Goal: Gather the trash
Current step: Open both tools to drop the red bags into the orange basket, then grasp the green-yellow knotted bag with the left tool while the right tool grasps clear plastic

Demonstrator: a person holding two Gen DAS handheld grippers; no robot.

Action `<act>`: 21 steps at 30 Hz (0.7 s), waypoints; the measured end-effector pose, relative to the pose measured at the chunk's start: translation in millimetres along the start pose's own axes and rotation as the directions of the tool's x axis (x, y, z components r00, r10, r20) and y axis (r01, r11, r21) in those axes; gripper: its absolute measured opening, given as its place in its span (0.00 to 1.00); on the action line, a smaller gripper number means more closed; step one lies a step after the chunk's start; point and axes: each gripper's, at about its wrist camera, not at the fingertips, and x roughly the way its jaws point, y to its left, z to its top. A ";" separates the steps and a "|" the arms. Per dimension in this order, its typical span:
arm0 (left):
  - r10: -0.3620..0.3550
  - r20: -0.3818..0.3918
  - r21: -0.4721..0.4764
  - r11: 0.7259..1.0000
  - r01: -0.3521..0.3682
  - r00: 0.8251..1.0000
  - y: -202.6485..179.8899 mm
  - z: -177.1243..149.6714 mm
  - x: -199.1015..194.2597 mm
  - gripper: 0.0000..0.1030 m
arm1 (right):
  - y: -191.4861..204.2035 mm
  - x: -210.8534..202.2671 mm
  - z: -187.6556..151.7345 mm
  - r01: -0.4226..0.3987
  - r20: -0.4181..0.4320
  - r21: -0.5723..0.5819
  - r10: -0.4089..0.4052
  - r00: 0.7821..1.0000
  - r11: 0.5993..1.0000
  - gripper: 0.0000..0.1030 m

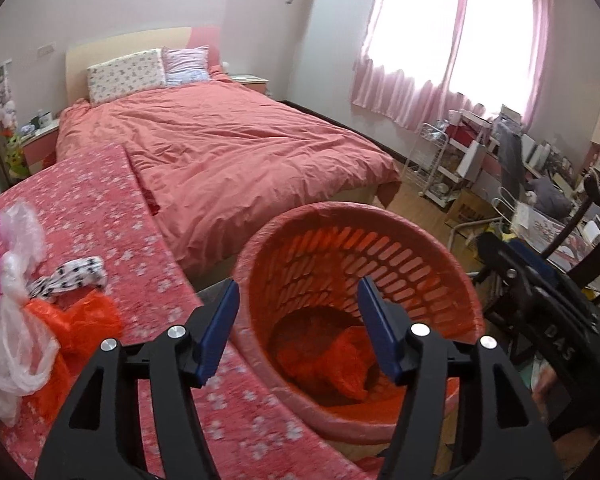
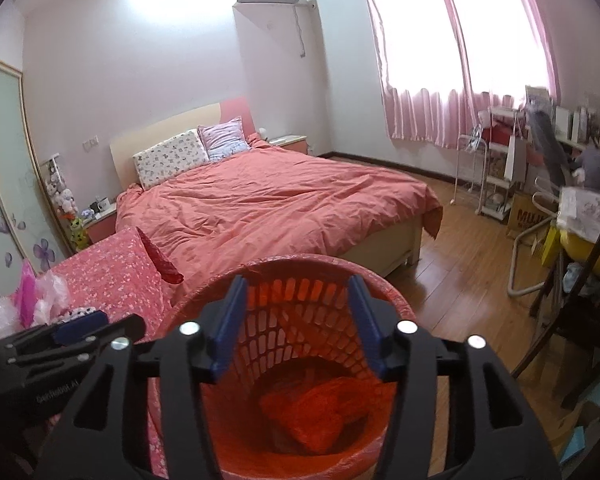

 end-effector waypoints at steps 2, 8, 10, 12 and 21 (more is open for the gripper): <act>0.029 0.004 -0.010 1.000 -0.029 1.000 7.9 -1.3 -5.1 0.60 | 4.2 -2.8 -2.1 -0.005 -0.003 -0.007 0.005 1.000 1.000 0.54; 0.087 0.015 -0.046 0.995 -0.086 0.996 33.1 -6.3 -25.5 0.61 | 25.5 -10.3 -7.9 -0.031 -0.020 -0.027 0.030 0.999 0.999 0.56; 0.108 0.023 -0.067 0.992 -0.106 0.994 45.5 -9.6 -37.9 0.61 | 39.1 -14.4 -9.2 -0.046 -0.022 -0.046 0.045 0.999 0.998 0.56; 0.135 0.033 -0.083 0.988 -0.132 0.990 57.6 -13.4 -51.5 0.61 | 54.5 -19.0 -10.7 -0.067 -0.023 -0.063 0.066 0.998 0.996 0.58; 0.343 0.066 -0.171 0.929 -0.328 0.937 131.0 -50.4 -122.7 0.64 | 151.0 -33.2 -27.1 -0.222 -0.070 -0.188 0.212 0.975 0.957 0.59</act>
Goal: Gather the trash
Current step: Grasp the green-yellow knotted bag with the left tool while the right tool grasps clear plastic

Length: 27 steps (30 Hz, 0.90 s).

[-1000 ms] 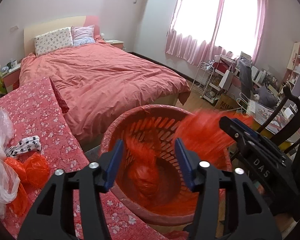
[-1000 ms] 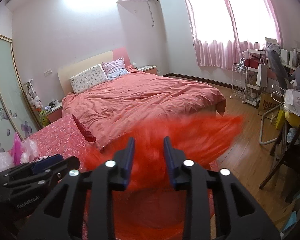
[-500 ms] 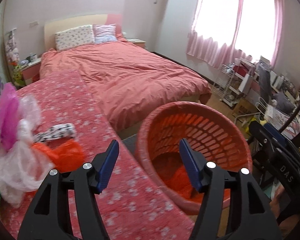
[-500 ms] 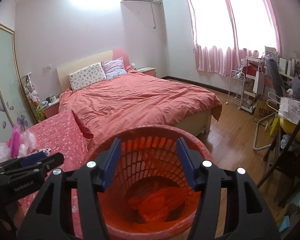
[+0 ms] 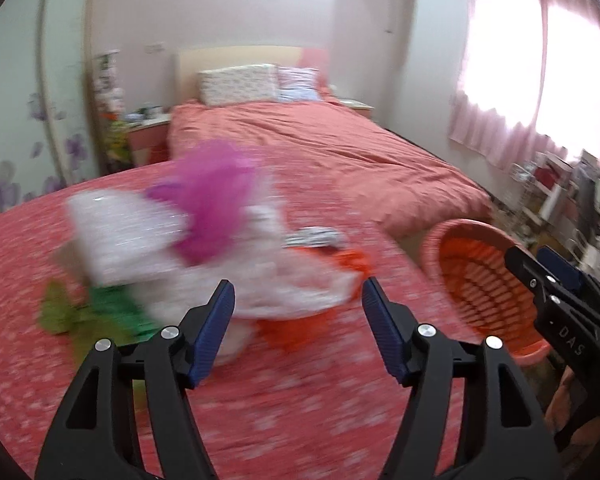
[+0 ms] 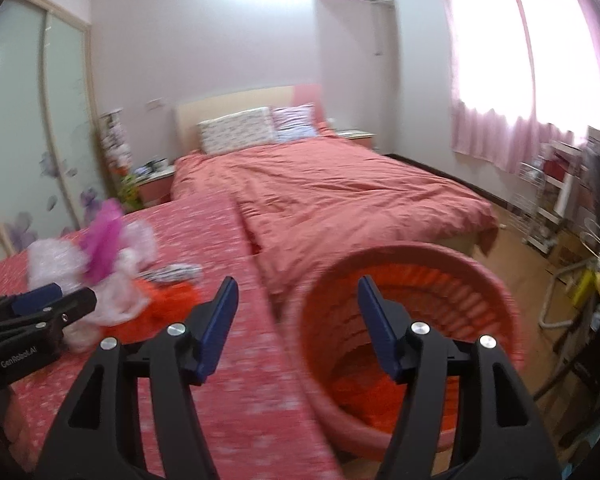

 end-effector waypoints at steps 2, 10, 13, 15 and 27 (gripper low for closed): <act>0.050 0.003 -0.031 0.998 -0.050 0.999 24.3 -3.9 -6.0 0.64 | 24.1 2.6 -0.6 -0.036 -0.009 -0.032 0.035 0.999 0.999 0.59; 0.229 -0.055 -0.202 0.951 -0.235 0.972 139.5 -16.9 1.0 0.64 | 88.0 14.1 -7.7 -0.113 -0.045 -0.112 0.109 0.993 0.987 0.59; 0.232 -0.100 -0.250 0.936 -0.250 0.968 162.5 -21.7 13.0 0.63 | 100.9 19.4 -10.2 -0.117 -0.055 -0.127 0.110 0.992 0.985 0.59; 0.211 -0.120 -0.268 0.934 -0.236 0.970 171.8 -23.2 21.2 0.61 | 105.7 23.2 -11.8 -0.117 -0.066 -0.133 0.109 0.992 0.984 0.59; 0.182 -0.198 -0.284 0.930 -0.234 0.963 180.7 -39.4 41.8 0.32 | 110.8 41.8 -14.5 -0.108 -0.104 -0.146 0.094 0.990 0.983 0.59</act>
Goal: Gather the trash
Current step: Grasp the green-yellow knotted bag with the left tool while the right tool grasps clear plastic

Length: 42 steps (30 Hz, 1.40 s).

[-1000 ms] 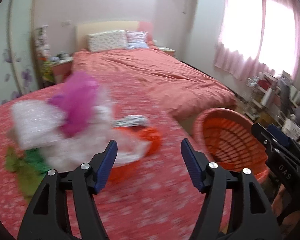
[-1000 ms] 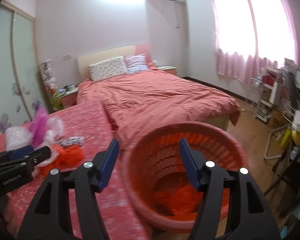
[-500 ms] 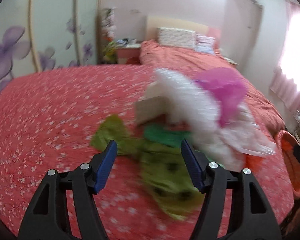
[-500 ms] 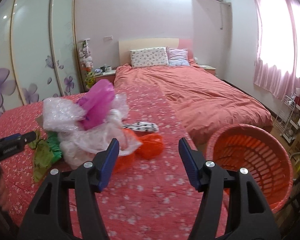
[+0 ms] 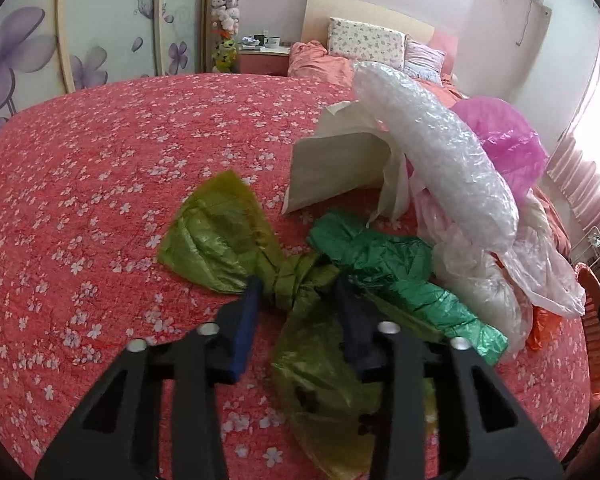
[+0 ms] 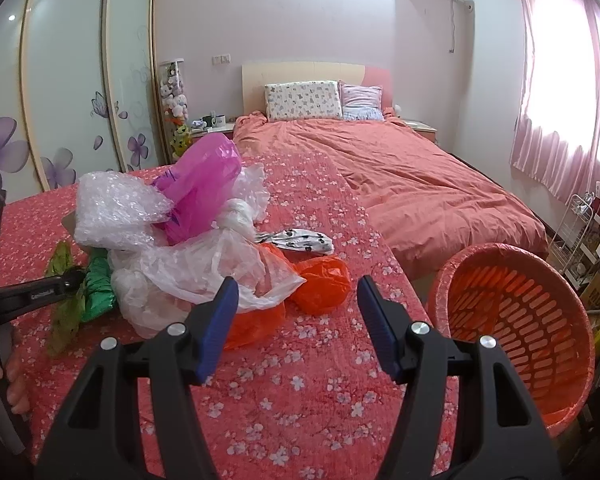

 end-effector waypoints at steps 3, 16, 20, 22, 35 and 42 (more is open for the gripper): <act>0.013 0.009 -0.008 1.000 -0.013 1.000 4.3 0.2 -3.0 0.28 | -1.0 4.0 3.1 -0.005 -0.002 0.008 0.005 1.000 1.000 0.59; 0.066 0.094 -0.042 0.997 -0.062 0.993 46.1 7.6 -39.5 0.27 | 36.5 68.3 46.4 -0.085 -0.072 0.052 0.089 0.993 0.995 0.48; 0.066 0.105 -0.049 0.997 -0.061 0.992 49.9 9.7 -46.9 0.27 | 47.3 97.3 49.8 -0.058 -0.131 0.044 0.063 0.989 0.997 0.45; 0.063 0.109 -0.050 0.997 -0.058 0.992 53.0 11.3 -47.9 0.27 | 51.6 106.6 47.8 -0.055 -0.162 0.025 0.058 0.985 0.998 0.30; -0.009 0.156 0.015 1.000 0.007 0.988 17.8 13.4 -70.1 0.27 | -2.4 36.2 54.1 -0.031 -0.027 0.091 0.033 0.999 0.995 0.20; -0.078 0.170 0.087 0.994 0.063 0.982 -21.6 11.4 -83.5 0.27 | -37.6 7.6 44.9 0.005 -0.004 0.108 -0.005 1.000 0.994 0.20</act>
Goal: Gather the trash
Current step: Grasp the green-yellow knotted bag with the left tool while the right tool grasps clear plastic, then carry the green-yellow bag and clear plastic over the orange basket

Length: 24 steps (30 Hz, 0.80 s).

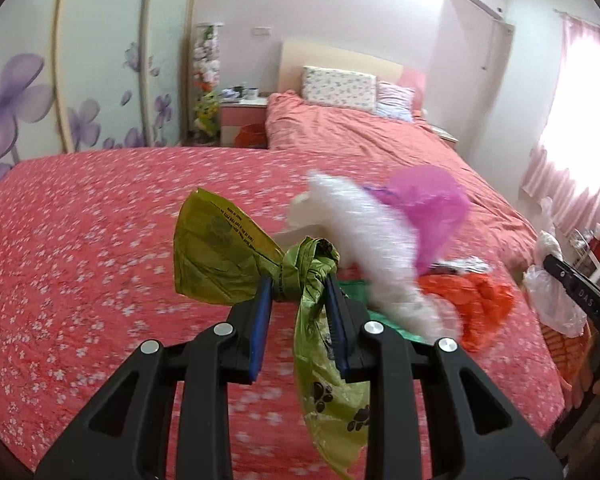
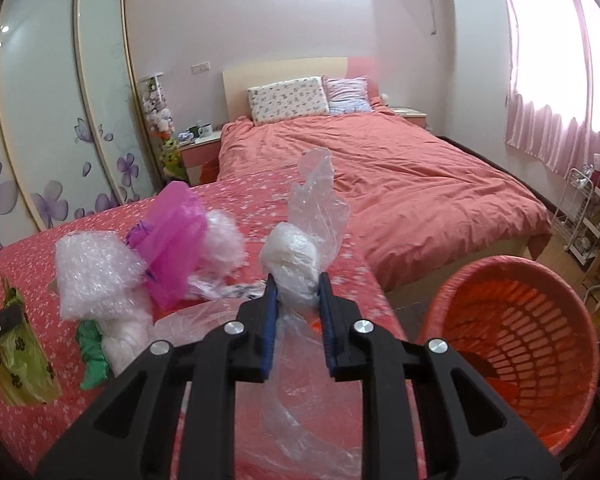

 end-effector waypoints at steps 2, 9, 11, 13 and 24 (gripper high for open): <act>-0.021 0.004 0.025 0.999 0.021 1.000 -15.0 0.2 -2.7 0.27 | -6.6 -8.0 -2.4 0.007 0.007 0.004 -0.007 1.000 1.000 0.20; -0.095 0.004 0.096 0.991 0.094 0.995 -60.7 -1.3 -5.5 0.27 | -30.1 -32.5 -12.2 0.050 0.036 -0.016 -0.049 0.998 0.999 0.20; -0.114 0.001 0.119 0.986 0.113 0.993 -74.6 -3.0 -4.9 0.27 | -36.2 -38.1 -15.9 0.070 0.040 -0.024 -0.069 0.997 0.997 0.20; -0.133 -0.004 0.143 0.981 0.132 0.991 -88.6 -5.5 -5.0 0.27 | -43.6 -43.3 -19.3 0.086 0.042 -0.026 -0.084 0.996 0.996 0.20; -0.219 -0.047 0.230 0.947 0.224 0.974 -153.1 -21.1 2.0 0.27 | -89.8 -63.3 -35.4 0.142 0.039 0.014 -0.142 0.989 0.990 0.20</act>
